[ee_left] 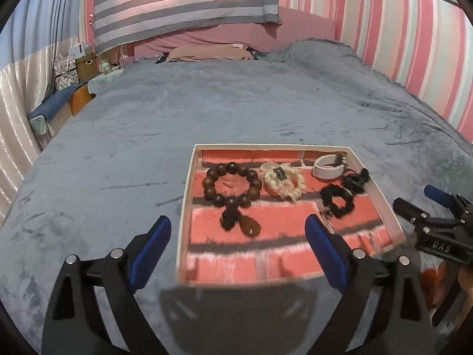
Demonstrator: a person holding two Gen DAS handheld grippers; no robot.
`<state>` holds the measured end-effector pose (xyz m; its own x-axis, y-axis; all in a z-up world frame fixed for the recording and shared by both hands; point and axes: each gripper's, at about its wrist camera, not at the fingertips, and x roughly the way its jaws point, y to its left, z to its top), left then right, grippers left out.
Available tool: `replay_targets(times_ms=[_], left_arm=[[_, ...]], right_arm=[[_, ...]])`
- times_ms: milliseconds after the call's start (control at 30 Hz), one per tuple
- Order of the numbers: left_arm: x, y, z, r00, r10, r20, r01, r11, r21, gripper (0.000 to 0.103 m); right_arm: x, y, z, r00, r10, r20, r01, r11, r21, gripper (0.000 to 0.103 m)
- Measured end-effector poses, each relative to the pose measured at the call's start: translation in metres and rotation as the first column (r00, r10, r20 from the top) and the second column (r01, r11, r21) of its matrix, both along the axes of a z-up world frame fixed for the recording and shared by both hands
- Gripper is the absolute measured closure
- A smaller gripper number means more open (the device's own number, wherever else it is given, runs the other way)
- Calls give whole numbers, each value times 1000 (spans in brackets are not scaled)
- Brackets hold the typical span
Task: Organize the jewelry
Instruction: 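Withdraw both tools from the tray toward the braided bracelet and red charm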
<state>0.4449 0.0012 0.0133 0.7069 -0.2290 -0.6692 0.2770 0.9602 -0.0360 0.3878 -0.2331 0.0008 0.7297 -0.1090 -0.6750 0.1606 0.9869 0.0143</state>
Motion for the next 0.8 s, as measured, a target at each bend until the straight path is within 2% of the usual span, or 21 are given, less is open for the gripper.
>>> replay_targets(times_ms=[67,200,333,600,800], left_arm=[[-21,9,9,1000,1,23,-1,1000,10,8],[-58,22,20,998,7,62,-8,1000,11,7],[-94,32,16,998,9,69,-10,1000,14,7],[-136,51,-3,999,41,32,-40,999,-16,7],[-157,73,-5,997,67,50,-66,998,-9,7]], right_arm=[[-19,2,7,1000,-1,18,1,1000,-9,4],[-62,11,17,998,4,63,-3,1000,-21,4],[-97,24,20,996,12,91,-9,999,-36,4],[-143,46,9,996,31,87,-24,997,-76,4],[-164,61,-4,997,43,59,-40,998,-54,4]])
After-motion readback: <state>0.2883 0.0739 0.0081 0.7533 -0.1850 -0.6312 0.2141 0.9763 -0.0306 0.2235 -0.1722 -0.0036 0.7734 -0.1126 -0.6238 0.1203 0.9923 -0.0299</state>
